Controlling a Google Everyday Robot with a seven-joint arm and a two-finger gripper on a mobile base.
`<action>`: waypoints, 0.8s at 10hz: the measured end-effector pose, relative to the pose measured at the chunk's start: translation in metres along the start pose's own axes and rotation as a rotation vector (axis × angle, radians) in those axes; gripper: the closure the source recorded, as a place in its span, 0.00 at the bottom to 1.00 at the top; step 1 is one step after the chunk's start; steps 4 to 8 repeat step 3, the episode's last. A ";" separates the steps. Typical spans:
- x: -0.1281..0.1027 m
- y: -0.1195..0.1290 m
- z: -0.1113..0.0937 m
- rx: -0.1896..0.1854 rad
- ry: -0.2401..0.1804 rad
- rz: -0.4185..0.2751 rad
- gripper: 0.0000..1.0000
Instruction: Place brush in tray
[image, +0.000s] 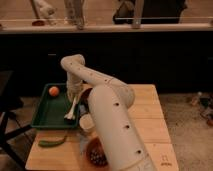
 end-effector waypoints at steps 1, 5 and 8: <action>0.000 0.001 0.000 -0.002 -0.001 0.000 0.56; -0.001 0.002 0.000 -0.005 -0.004 -0.002 0.54; -0.001 0.002 0.000 -0.005 -0.004 -0.002 0.54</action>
